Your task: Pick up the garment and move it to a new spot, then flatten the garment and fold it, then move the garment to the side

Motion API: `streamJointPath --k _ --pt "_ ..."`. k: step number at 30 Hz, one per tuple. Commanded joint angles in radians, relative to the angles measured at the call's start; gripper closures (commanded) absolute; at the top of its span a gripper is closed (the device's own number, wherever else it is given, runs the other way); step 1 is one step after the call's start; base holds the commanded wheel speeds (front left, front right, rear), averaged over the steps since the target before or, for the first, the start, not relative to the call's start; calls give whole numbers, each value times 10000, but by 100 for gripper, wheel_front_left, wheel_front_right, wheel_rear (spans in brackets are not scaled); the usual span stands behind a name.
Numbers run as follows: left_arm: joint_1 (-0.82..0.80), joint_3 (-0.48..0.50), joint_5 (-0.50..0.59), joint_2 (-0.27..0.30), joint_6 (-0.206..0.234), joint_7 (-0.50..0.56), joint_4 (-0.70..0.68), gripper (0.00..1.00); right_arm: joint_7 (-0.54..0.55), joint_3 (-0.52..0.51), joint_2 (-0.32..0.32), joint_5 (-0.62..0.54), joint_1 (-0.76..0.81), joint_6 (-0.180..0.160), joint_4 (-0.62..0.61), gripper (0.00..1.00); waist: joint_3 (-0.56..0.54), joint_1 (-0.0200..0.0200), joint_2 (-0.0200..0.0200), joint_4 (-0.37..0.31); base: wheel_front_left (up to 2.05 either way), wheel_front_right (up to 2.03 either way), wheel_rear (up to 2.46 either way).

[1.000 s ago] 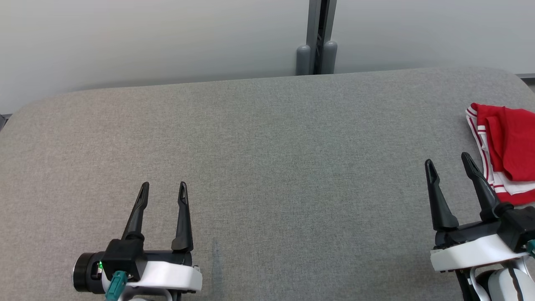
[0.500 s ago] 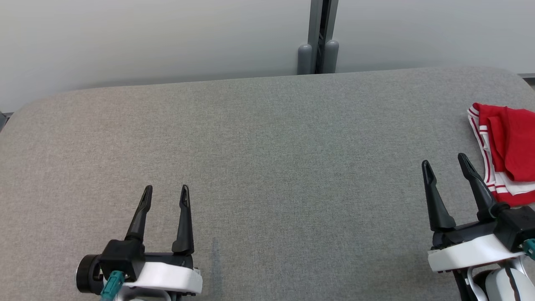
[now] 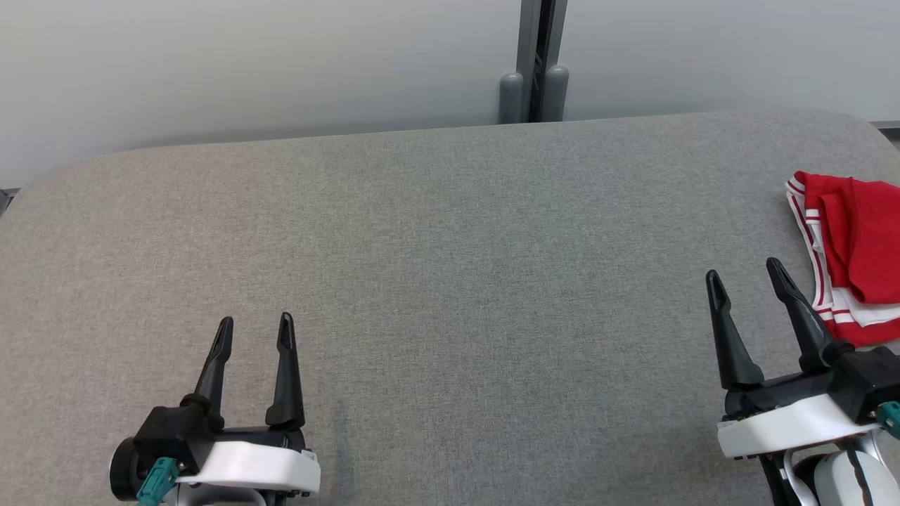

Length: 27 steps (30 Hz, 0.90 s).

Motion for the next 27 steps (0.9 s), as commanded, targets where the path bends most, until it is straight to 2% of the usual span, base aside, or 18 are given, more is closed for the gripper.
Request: streamJointPath --k 1,6,18,19,24,27 --pt "7 71 -53 43 -53 -5 -9 0 -2 -13 -40 36 -77 -5 -29 0 8 0 0 6 0 0 0" --pt "52 172 -206 43 51 -5 44 0 -2 23 -26 42 -48 -5 -48 0 7 0 0 27 0 0 0" --pt "116 287 -620 43 -38 -5 16 0 -1 139 -108 87 -44 -5 -49 0 10 0 0 66 0 0 0" --pt "67 240 -610 -2 -4 -2 40 100 0 145 -42 77 1 0 -19 100 11 0 0 67 0 0 0" --pt "273 184 -638 -61 -3 8 453 100 10 180 95 119 326 0 404 100 10 0 0 66 0 0 0" --pt "171 158 -1202 -58 -72 113 506 100 194 4 110 745 331 0 433 100 -10 0 0 59 0 0 0"
